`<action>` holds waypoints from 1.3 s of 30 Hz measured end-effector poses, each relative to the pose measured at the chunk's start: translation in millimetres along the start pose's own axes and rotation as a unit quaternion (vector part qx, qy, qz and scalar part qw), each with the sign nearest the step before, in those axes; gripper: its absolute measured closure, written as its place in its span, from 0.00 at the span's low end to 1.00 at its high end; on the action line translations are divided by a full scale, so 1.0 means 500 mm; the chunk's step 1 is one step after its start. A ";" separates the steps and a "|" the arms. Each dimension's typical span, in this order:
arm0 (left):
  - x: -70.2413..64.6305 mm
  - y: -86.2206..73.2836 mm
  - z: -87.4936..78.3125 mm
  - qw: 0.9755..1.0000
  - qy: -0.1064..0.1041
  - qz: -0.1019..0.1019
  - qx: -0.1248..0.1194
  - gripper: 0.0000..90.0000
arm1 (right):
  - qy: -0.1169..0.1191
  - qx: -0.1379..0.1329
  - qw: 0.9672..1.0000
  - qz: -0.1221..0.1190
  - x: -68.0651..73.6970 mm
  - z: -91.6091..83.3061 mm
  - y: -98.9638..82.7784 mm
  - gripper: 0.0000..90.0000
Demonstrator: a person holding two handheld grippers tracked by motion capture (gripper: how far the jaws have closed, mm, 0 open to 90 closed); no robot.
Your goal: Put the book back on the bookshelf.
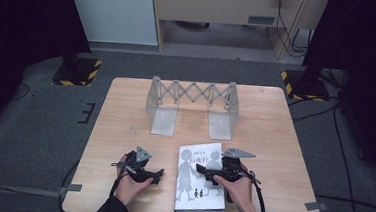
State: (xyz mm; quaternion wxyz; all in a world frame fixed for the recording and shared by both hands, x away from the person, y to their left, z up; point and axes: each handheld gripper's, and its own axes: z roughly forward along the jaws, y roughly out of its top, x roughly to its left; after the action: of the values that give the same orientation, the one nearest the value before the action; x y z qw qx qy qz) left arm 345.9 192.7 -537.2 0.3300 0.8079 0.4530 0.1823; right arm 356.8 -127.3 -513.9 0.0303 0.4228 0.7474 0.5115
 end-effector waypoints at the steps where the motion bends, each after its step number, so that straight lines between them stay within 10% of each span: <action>1: 0.000 0.000 0.000 1.000 0.000 0.000 0.000 0.00 | 0.000 -0.001 1.000 0.001 -0.001 0.000 -0.001 0.30; 16: 0.018 0.003 -0.016 0.998 -0.015 -0.038 -0.037 0.20 | -0.009 -0.011 0.999 0.037 -0.014 -0.006 -0.001 0.50; 39: 0.001 0.029 -0.053 0.988 -0.078 -0.046 -0.129 0.24 | 0.014 -0.034 0.997 0.067 -0.013 -0.020 0.010 0.67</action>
State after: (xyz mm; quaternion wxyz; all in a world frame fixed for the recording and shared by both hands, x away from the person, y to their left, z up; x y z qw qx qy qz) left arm 339.0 197.6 -508.0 0.4739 0.7487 0.4348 0.1605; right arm 359.0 -138.5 -507.8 -0.0002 0.4633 0.7003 0.5431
